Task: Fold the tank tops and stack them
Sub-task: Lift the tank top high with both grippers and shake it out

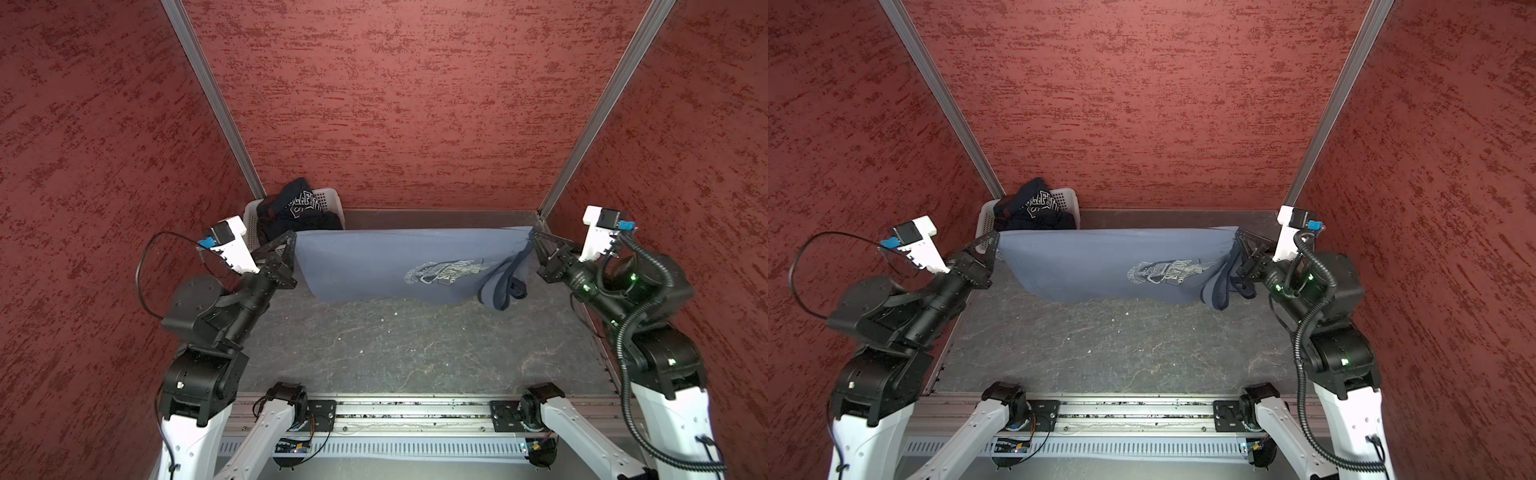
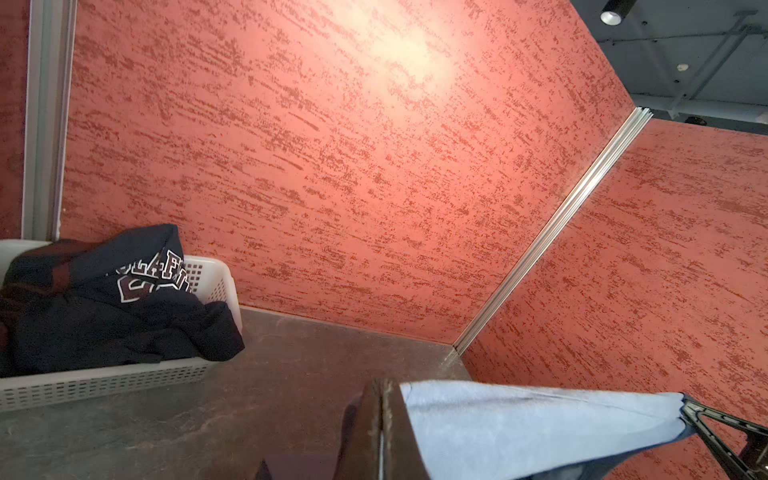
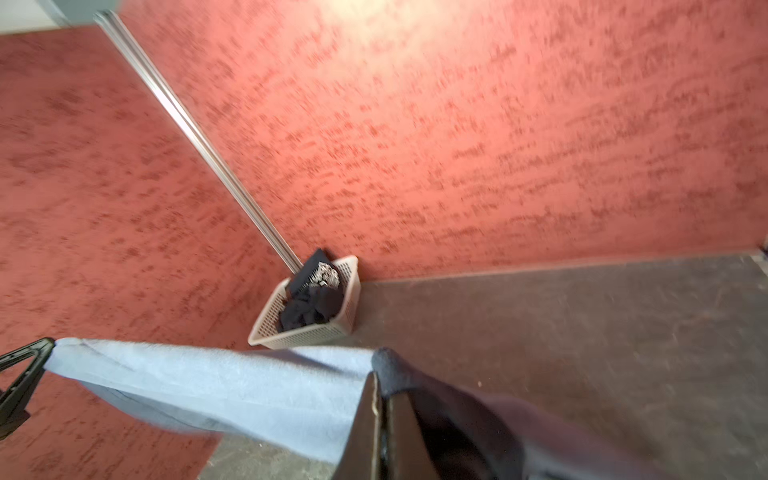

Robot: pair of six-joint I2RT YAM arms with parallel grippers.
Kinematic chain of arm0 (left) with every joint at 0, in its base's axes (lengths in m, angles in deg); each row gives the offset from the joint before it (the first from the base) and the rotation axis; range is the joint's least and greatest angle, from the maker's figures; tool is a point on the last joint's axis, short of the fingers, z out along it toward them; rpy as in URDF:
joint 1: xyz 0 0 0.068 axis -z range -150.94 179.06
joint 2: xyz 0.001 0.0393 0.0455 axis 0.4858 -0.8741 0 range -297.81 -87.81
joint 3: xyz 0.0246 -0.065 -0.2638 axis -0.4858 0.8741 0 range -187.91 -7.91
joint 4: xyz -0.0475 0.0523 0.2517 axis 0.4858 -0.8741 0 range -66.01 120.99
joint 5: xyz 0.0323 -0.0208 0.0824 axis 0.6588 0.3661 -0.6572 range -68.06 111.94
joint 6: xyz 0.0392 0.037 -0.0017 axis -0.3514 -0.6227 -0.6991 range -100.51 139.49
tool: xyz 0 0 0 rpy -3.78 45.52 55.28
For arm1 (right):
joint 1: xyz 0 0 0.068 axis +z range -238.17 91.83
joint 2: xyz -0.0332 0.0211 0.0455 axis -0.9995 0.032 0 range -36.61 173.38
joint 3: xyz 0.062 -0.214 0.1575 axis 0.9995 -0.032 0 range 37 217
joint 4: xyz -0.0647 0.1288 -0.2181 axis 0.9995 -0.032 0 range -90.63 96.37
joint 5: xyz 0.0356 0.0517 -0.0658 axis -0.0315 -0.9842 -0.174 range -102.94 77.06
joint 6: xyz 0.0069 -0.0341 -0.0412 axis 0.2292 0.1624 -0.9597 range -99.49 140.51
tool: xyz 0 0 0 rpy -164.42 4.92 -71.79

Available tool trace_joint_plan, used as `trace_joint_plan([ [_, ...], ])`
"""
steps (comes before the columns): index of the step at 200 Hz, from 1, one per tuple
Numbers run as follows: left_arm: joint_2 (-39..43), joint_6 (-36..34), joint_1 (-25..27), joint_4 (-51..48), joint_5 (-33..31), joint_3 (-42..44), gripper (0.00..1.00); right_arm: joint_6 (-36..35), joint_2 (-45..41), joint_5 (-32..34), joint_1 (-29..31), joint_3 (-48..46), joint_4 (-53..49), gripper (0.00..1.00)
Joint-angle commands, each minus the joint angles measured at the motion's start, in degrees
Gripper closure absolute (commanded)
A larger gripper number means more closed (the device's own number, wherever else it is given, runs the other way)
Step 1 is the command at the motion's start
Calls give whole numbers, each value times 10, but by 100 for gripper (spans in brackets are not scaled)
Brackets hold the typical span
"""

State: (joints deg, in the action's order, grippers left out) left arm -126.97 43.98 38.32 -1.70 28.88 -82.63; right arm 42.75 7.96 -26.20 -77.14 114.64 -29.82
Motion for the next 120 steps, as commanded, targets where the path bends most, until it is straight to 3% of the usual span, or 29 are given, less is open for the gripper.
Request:
trace_joint_plan([
  [1,-92,-21,-1,-75,-32,-23,100,-8,50,32,-4,-19,-33,100],
  [22,-163,-19,3,-128,-17,-83,100,-12,89,20,-5,21,-78,100],
  [51,-108,-17,21,-56,-32,-52,100,-10,42,-10,-4,3,-31,100],
  [96,-228,1,27,-47,-19,-63,100,-18,99,130,-8,-39,-29,100],
  [120,-309,6,27,-23,-24,-96,100,-29,148,147,-26,-21,19,100],
])
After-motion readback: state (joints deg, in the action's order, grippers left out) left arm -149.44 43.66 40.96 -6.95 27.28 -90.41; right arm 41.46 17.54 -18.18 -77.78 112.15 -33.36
